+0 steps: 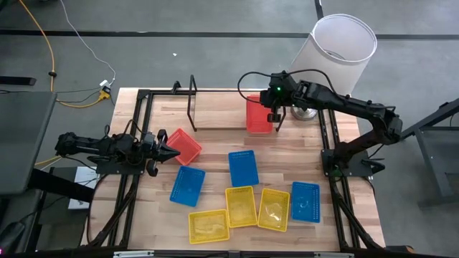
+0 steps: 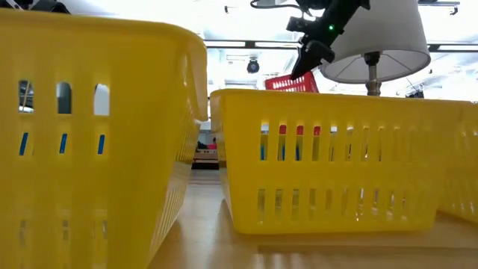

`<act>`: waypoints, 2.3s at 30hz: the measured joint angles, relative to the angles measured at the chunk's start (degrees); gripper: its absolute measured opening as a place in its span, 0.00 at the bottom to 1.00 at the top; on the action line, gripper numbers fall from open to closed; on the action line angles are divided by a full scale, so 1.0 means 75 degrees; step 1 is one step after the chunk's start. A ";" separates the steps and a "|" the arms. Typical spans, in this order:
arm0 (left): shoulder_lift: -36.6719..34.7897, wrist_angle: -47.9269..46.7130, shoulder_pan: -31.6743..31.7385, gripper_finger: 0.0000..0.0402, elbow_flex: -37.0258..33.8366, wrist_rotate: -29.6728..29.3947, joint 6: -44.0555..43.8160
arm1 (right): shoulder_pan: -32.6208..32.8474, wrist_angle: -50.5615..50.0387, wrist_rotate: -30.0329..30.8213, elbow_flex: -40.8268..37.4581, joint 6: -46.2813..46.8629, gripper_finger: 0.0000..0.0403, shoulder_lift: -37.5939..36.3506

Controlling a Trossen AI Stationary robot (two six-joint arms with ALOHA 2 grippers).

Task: Stack baskets on shelf by color
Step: Stack the right orange bin on top of the other orange bin on the shelf

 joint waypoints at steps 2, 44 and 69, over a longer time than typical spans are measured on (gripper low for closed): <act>0.0000 -0.0001 0.0000 0.01 0.0001 0.0000 0.0000 | 0.0000 0.0000 0.0050 0.0000 0.0114 0.07 0.0000; 0.0000 0.0030 0.0003 0.01 -0.0001 -0.0175 0.0207 | 0.2417 0.0331 0.0136 -0.1691 0.3509 0.00 0.1126; -0.0003 0.0030 0.0003 0.01 0.0000 -0.0172 0.0207 | 0.2091 0.1259 0.1489 -0.1716 0.3676 0.00 0.1478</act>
